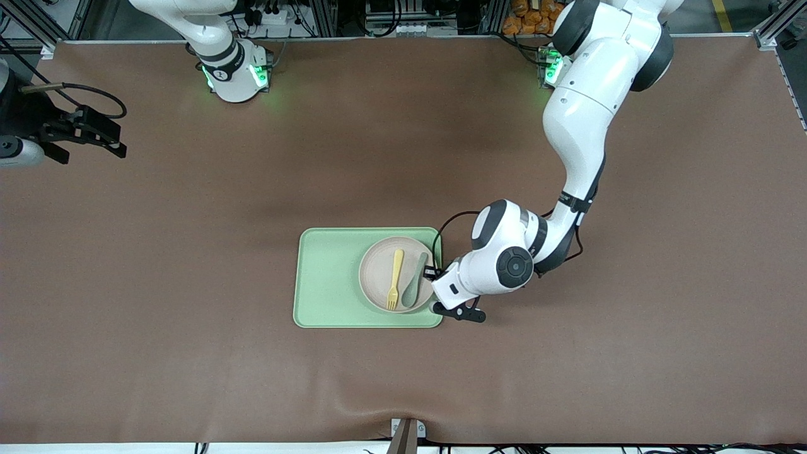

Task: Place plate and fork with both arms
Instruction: 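Lower the plate onto the green tray and open the left gripper, then withdraw the left gripper while the right gripper moves toward the tray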

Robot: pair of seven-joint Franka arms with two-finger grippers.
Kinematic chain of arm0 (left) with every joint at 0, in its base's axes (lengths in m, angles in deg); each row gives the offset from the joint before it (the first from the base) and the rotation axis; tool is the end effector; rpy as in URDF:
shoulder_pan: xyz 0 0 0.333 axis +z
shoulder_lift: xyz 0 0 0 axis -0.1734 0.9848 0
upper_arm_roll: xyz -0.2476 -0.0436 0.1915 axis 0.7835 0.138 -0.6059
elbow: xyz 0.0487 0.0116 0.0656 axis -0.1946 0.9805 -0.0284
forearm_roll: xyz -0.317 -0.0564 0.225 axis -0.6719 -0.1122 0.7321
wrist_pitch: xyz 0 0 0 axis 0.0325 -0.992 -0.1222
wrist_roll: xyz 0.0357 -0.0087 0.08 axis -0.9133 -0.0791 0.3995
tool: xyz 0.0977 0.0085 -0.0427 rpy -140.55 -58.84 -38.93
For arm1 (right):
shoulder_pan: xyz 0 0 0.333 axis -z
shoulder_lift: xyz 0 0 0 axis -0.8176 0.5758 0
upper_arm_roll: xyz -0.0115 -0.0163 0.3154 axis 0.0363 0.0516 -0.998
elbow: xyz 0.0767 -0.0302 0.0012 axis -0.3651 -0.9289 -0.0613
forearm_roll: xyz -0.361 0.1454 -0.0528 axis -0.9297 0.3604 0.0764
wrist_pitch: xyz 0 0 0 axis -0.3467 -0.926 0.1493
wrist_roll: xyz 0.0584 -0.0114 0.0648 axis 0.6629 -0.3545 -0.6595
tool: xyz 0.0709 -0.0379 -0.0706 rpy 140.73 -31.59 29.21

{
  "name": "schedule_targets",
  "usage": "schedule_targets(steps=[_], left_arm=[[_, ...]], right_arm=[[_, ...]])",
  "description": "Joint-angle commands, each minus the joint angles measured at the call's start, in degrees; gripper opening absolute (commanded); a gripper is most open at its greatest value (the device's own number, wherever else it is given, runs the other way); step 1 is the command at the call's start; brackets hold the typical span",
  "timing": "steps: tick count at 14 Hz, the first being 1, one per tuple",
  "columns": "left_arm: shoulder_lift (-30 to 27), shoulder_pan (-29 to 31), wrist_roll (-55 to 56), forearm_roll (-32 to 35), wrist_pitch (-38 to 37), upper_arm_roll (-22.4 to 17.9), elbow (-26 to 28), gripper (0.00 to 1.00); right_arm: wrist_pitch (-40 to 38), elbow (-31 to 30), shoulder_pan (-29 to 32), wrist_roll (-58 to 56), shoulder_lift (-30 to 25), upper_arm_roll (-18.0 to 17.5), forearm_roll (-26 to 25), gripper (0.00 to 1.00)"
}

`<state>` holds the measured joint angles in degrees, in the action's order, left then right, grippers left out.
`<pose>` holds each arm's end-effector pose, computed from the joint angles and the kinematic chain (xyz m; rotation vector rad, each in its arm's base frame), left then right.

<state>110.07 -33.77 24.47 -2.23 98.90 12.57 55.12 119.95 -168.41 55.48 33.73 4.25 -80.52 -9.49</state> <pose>0.6548 -0.4065 0.2029 2.7722 -0.2486 -0.1773 0.5430 0.0391 0.6589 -3.0930 -0.1215 0.0488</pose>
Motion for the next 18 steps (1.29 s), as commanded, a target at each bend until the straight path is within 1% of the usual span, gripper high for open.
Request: schedule_targets(steps=[1, 3, 5, 6, 7, 9, 12, 14, 16, 18], left_arm=[[0.55, -0.30, -1.10, -2.70, -0.09, -0.15, 0.32, 0.00], [1.51, -1.00, -0.14, -3.33, 0.36, -0.15, 0.24, 0.00], [2.22, -1.44, -0.04, -3.42, 3.34, -0.24, 0.24, 0.00], [2.40, -1.70, -0.04, -3.33, 3.43, -0.24, 0.24, 0.28], [2.14, -1.62, -0.04, -3.16, 3.43, -0.24, 0.15, 0.99], [0.56, -1.44, 0.83, -2.45, 3.17, -0.50, -0.03, 1.00], [-4.44, -1.09, 4.16, -1.40, 1.33, -1.29, -0.11, 1.00], [-8.92, -1.53, 10.74, 1.83, -2.35, -3.13, -0.11, 1.00], [-14.97, -0.05, 11.47, 6.32, -7.18, -3.22, -0.03, 1.00], [-21.04, 4.60, 11.21, 8.96, -15.16, -3.14, 0.06, 1.00]], right_arm=[[-0.37, 0.69, 1.21, -0.68, 0.43, -0.47, 0.79, 1.00], [-0.64, 0.60, 1.47, -0.59, 0.95, -0.47, 0.87, 1.00], [-0.55, 0.60, 1.56, -0.59, 0.95, -0.47, 0.87, 1.00], [-0.55, 0.69, 1.56, -0.59, 0.95, -0.47, 0.87, 1.00], [-0.55, 0.69, 1.47, -0.59, 0.95, -0.47, 0.79, 1.00], [-0.64, 0.69, 1.65, -0.77, 2.17, -0.21, 0.79, 1.00], [-0.20, 0.95, 1.30, -0.77, 3.06, -0.12, 0.70, 1.00], [-0.02, 1.30, 0.86, -0.59, 3.59, -0.12, 1.31, 1.00], [0.15, 2.35, 0.68, -0.15, 5.08, -0.20, 3.15, 1.00], [1.55, 4.10, -0.19, 0.90, 7.44, -0.29, 5.08, 1.00]])
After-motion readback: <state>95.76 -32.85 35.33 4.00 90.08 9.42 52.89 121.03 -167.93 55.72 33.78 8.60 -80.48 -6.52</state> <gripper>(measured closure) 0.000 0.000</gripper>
